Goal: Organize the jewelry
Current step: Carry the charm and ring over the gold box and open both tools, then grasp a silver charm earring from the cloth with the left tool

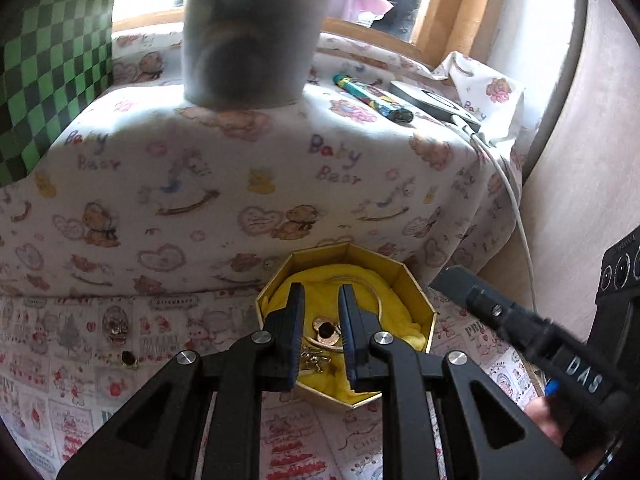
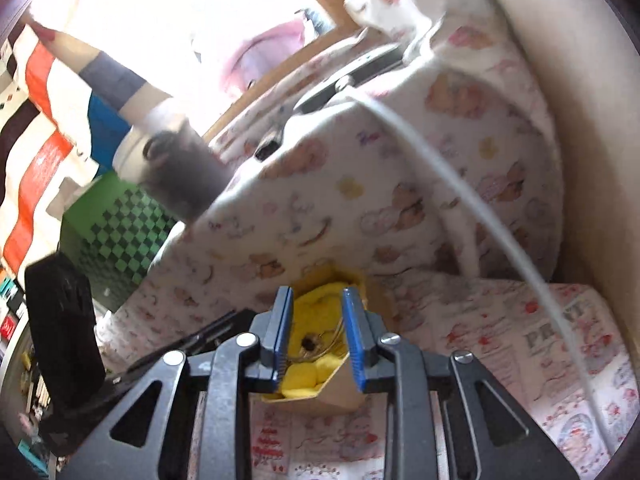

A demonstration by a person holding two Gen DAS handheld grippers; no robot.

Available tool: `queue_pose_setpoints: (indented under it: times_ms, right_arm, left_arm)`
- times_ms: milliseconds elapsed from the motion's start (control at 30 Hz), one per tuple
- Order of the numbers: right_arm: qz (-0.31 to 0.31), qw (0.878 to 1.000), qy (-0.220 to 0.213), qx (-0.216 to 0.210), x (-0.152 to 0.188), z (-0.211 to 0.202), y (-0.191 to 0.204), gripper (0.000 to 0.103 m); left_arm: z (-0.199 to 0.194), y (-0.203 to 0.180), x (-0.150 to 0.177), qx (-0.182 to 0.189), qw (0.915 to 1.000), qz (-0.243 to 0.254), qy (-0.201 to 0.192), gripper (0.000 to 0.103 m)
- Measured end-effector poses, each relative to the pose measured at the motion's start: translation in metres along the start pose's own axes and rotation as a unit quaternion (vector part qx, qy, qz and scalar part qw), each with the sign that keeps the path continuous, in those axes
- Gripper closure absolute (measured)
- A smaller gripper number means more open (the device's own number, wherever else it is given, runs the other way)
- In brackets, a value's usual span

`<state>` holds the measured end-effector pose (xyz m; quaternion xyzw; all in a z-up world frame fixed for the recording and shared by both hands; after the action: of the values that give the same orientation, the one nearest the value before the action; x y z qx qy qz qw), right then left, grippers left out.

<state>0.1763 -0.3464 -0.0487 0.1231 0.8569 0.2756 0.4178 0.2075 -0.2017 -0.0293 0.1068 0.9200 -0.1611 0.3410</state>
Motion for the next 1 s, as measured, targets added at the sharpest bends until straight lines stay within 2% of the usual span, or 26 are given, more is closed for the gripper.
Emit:
queue_pose_setpoints:
  times_ms: [33,100,167,233,267,400,467,533,600,667,733,900,1000]
  right_arm:
    - [0.005,1.000,-0.002,0.000,-0.002,-0.001,-0.002,0.079]
    - [0.012,1.000,-0.003,-0.001,-0.003,-0.002,-0.005,0.075]
    - [0.011,1.000,-0.005,0.006,-0.003,-0.003,-0.006,0.071]
    - [-0.001,1.000,-0.007,0.016,-0.002,-0.003,-0.003,0.070]
    - [-0.013,1.000,-0.009,0.023,-0.001,-0.003,0.000,0.069]
    - [-0.063,0.996,-0.030,0.055,0.005,-0.004,0.017,0.053]
    - [-0.088,0.993,-0.045,0.069,0.008,-0.007,0.025,0.042]
    - [-0.117,0.987,-0.064,0.088,0.012,-0.009,0.036,0.025]
    - [-0.142,0.980,-0.083,0.110,0.016,-0.012,0.043,0.017]
    - [-0.166,0.971,-0.107,0.133,0.020,-0.014,0.050,0.013]
    - [-0.186,0.966,-0.117,0.139,0.022,-0.014,0.056,0.001]
    - [-0.244,0.945,-0.142,0.167,0.029,-0.011,0.067,0.000]
    - [-0.268,0.932,-0.153,0.188,0.031,-0.008,0.073,0.000]
  left_arm:
    - [-0.002,0.001,0.001,0.001,1.0000,0.001,-0.001,0.084]
    - [-0.007,0.003,0.000,-0.007,0.9999,0.001,-0.008,0.071]
    - [-0.016,0.007,-0.001,-0.022,0.9994,0.006,-0.024,0.058]
    - [-0.029,0.014,-0.001,-0.042,0.9981,0.016,-0.042,0.053]
    - [-0.037,0.021,-0.001,-0.055,0.9970,0.019,-0.051,0.047]
    - [-0.066,0.051,0.005,-0.085,0.9928,0.009,-0.084,0.030]
    - [-0.080,0.070,0.011,-0.107,0.9887,0.001,-0.105,0.016]
    - [-0.089,0.090,0.018,-0.137,0.9832,-0.002,-0.121,0.015]
    - [-0.092,0.107,0.024,-0.159,0.9797,0.002,-0.123,0.015]
    - [-0.092,0.124,0.030,-0.173,0.9778,0.004,-0.118,0.014]
    - [-0.086,0.139,0.034,-0.181,0.9772,-0.005,-0.111,0.013]
    - [-0.062,0.164,0.039,-0.165,0.9833,-0.044,-0.061,0.013]
    - [-0.054,0.170,0.034,-0.156,0.9859,-0.051,-0.033,0.013]
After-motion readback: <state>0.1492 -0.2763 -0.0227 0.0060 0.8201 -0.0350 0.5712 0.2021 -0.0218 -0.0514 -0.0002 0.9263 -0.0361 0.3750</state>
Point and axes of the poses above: each gripper's, at about its wrist camera, not at the fingertips, and z roughly the way its jaws point, y to its left, x to its underside, the point moved 7 cm from there along z, roughly the way its jaws point, and after that the axes turned 3 degrees about y, right-handed, at the moved point
